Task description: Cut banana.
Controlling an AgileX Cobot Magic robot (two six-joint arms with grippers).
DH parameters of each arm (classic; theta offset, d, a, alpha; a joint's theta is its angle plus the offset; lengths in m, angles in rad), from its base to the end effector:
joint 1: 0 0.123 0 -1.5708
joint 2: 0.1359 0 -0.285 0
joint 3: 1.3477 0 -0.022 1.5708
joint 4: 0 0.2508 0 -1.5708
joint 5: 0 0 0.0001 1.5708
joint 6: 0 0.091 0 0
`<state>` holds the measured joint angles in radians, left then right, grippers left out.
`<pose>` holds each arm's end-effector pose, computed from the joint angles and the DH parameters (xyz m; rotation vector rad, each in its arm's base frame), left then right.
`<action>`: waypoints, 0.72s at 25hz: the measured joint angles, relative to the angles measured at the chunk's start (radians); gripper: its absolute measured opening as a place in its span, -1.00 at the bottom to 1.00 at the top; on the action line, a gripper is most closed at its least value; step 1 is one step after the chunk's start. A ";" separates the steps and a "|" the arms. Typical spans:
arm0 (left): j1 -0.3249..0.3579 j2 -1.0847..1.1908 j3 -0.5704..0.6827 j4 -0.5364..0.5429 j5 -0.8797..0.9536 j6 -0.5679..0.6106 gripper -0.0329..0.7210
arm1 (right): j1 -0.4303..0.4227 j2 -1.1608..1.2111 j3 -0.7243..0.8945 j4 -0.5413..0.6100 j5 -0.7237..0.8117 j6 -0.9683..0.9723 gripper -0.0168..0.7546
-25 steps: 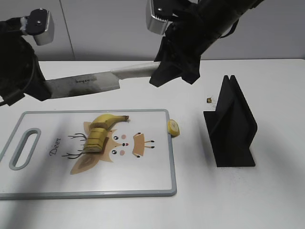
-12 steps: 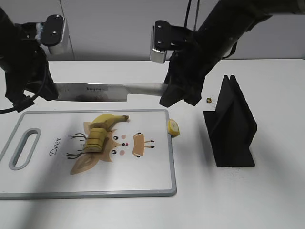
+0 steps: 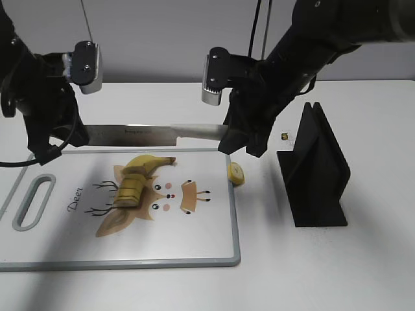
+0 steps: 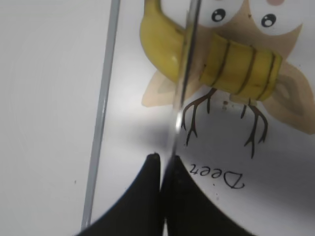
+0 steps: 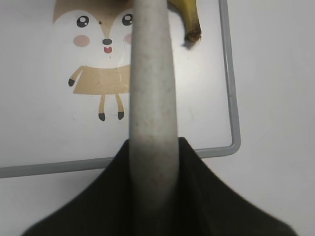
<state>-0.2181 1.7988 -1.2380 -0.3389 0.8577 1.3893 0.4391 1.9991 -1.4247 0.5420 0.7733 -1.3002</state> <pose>0.3445 -0.0998 0.2096 1.8105 2.1164 -0.1457 0.3628 0.2067 0.1872 -1.7213 2.0322 0.3659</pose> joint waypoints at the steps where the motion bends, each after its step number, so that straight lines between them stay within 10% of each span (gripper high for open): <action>1: 0.000 0.011 0.000 -0.003 -0.007 0.000 -0.93 | 0.000 0.005 0.001 -0.003 -0.007 0.001 -0.53; 18: -0.001 0.115 0.001 -0.005 -0.083 0.003 -0.93 | 0.001 0.083 0.005 -0.008 -0.072 0.002 -0.52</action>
<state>-0.2191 1.9137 -1.2369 -0.3442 0.7746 1.3922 0.4399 2.0823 -1.4198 0.5340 0.7015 -1.2982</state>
